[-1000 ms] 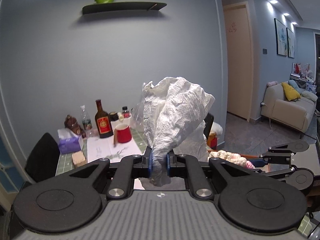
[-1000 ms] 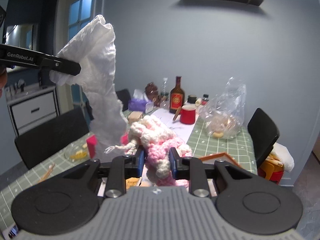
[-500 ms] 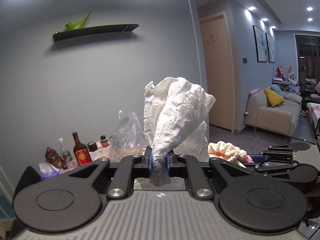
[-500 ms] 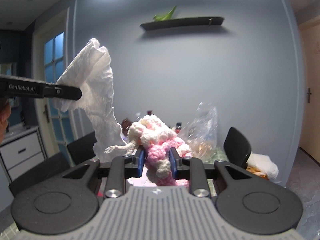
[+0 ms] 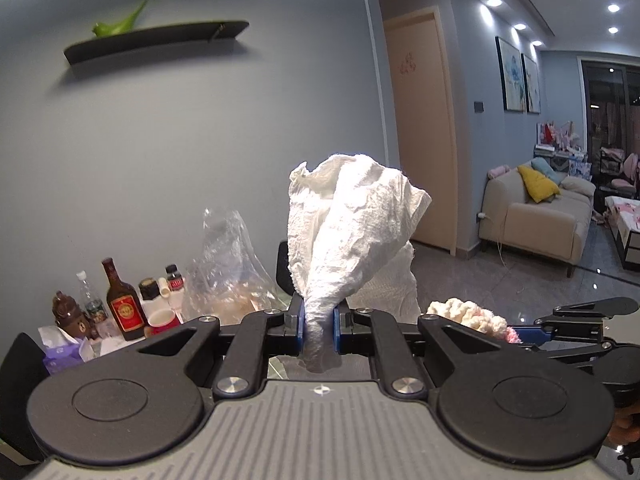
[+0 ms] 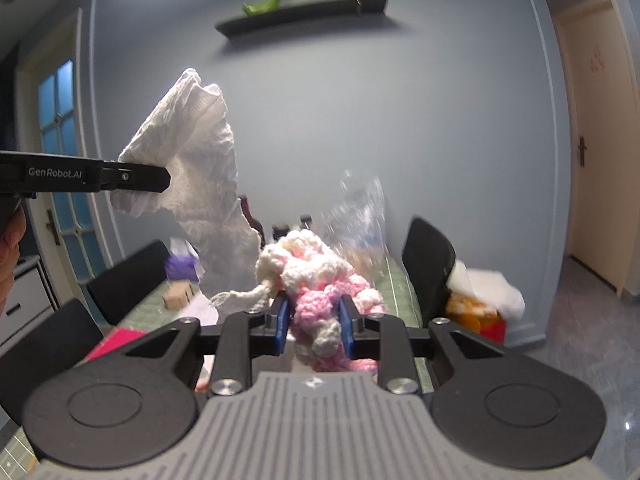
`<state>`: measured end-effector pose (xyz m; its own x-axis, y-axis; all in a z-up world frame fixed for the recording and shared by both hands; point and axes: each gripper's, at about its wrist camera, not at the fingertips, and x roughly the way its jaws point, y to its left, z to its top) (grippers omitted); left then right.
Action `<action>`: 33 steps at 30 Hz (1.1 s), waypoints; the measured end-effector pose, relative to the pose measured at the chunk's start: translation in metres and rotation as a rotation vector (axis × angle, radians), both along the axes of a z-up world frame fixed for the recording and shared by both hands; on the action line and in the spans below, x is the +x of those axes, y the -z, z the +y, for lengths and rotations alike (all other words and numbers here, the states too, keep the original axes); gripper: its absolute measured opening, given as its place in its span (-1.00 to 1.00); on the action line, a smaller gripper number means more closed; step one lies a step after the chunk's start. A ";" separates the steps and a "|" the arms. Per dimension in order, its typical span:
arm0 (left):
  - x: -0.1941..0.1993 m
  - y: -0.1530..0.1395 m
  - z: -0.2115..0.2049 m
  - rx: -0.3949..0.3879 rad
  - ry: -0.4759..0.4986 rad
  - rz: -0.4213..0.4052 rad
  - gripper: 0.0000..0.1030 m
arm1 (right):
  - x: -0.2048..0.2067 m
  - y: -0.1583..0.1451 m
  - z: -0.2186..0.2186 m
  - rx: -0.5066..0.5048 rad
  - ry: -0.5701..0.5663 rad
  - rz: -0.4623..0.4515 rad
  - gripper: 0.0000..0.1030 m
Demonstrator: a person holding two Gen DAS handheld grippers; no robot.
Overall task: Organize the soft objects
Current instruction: 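Lower the white tissue and crocheted pouch into the orange box with both grippers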
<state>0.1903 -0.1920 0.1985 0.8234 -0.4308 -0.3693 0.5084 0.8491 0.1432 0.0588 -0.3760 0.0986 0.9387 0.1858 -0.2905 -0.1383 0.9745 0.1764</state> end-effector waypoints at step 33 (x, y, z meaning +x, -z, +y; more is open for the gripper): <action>0.041 0.182 -0.040 0.331 0.022 0.345 -0.70 | 0.045 0.103 0.023 -0.221 -0.267 0.447 -0.52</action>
